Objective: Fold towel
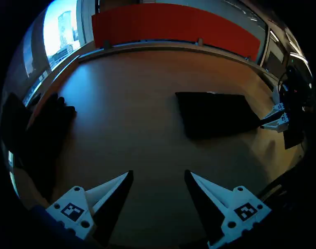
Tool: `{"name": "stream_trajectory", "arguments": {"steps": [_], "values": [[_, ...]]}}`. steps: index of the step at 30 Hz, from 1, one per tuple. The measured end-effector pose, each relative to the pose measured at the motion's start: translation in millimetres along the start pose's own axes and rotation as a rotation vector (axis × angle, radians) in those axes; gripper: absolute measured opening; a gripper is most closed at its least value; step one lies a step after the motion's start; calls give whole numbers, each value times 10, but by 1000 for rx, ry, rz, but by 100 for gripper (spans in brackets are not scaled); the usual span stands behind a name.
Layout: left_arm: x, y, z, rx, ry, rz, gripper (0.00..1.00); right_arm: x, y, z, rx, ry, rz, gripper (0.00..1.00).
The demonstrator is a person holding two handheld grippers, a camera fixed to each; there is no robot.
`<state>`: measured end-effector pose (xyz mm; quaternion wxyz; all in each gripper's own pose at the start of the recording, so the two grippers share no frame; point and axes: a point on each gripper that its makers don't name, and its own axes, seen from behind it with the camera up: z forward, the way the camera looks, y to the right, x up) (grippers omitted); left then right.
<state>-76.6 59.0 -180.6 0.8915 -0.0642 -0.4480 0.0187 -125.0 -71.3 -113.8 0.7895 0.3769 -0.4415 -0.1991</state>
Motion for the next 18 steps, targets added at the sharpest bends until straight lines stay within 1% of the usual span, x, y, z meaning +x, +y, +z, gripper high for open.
{"name": "stream_trajectory", "arguments": {"steps": [3, 7, 12, 18], "values": [[-6, -5, 2, 0, -1, 1, 91, 5, 18, 9, -3, 1, -4, 6], [-10, 0, 6, -2, -1, 3, 91, 42, 32, 2, -9, 11, -2, 2], [2, 7, 4, -5, 2, 3, 91, 144, 56, -71, -25, 38, 0, 2], [18, 2, 14, -8, 4, 0, 91, 296, 106, -210, -39, 70, -6, 2]]}}
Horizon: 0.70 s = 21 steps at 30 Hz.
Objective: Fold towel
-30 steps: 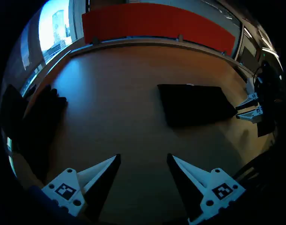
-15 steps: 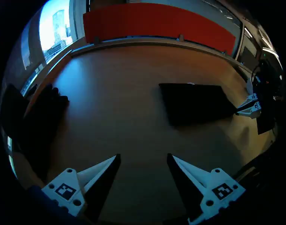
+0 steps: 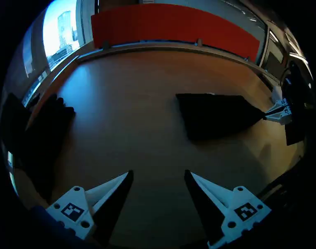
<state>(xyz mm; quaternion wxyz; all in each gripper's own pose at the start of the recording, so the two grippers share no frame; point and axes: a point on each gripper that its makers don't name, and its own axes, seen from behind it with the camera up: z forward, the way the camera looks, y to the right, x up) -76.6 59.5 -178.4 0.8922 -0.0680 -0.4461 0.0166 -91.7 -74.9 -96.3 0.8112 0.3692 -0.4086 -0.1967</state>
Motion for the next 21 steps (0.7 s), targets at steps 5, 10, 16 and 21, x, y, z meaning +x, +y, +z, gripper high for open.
{"name": "stream_trajectory", "arguments": {"steps": [5, 10, 16, 21], "values": [[14, 4, 4, -3, 2, 2, 91, 139, 85, -143, -17, 29, -10, 2], [31, 24, 15, -7, 2, 9, 91, 265, 178, -292, -38, 56, -18, 2], [54, 45, 23, -12, 4, 13, 91, 368, 273, -431, -61, 76, -33, 2], [56, 36, 29, -11, 1, 21, 91, 378, 329, -517, -74, 79, -41, 2]]}}
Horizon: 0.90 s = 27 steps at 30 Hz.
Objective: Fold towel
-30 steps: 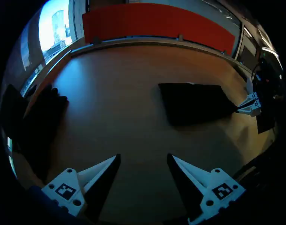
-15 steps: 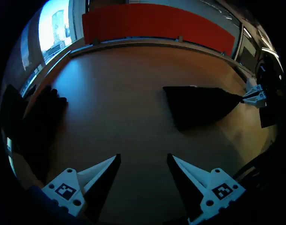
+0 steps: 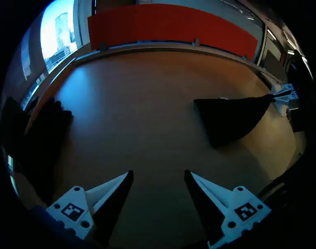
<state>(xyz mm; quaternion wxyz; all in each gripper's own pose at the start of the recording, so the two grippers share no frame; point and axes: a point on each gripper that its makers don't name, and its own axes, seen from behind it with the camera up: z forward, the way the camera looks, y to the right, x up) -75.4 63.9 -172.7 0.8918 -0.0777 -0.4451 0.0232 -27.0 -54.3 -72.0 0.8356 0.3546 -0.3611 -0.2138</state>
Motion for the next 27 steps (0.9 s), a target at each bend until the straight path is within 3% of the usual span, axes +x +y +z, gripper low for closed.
{"name": "stream_trajectory", "arguments": {"steps": [8, 27], "values": [[-7, 9, 2, -3, -4, 1, 91, 107, -24, 2, 5, 17, -11, 2], [-73, 61, 10, -3, -9, -15, 91, 847, -469, 183, 113, 99, -146, 2]]}}
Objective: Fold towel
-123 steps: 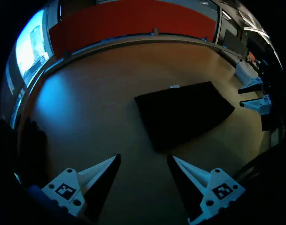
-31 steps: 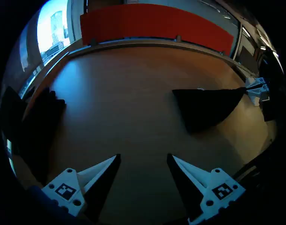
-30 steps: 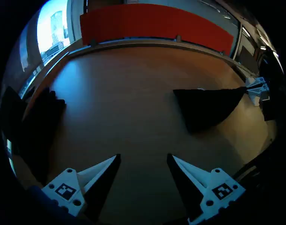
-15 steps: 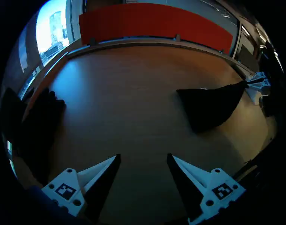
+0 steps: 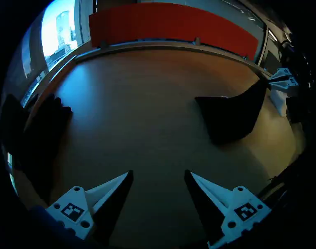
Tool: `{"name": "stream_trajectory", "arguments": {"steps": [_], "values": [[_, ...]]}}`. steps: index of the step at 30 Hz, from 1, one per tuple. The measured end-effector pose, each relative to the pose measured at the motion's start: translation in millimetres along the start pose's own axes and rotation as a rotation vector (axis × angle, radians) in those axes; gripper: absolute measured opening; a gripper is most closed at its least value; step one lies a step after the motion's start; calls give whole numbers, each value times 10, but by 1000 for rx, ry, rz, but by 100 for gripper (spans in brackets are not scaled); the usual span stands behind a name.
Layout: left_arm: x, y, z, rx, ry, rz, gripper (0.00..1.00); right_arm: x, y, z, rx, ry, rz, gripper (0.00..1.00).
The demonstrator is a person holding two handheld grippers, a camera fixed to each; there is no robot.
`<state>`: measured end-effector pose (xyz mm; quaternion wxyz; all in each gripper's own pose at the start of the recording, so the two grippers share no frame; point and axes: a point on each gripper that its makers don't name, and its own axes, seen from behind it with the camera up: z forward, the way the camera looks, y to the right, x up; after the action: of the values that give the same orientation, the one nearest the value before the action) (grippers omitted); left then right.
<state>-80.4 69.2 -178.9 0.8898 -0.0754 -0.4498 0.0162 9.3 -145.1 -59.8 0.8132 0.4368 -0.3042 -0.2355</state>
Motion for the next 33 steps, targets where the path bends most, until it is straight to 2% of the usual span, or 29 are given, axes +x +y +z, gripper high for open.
{"name": "stream_trajectory", "arguments": {"steps": [11, 20, 26, 33], "values": [[-35, -14, -56, 6, 4, -22, 91, 238, -357, 301, 99, 12, -59, 2], [-69, -43, -111, 14, 10, -45, 91, 284, -697, 599, 196, -6, -112, 2], [-103, -46, -127, 18, 10, -58, 91, 200, -824, 768, 227, -29, -108, 2], [-130, -47, -145, 21, 11, -63, 91, 191, -846, 827, 231, -31, -86, 3]]}}
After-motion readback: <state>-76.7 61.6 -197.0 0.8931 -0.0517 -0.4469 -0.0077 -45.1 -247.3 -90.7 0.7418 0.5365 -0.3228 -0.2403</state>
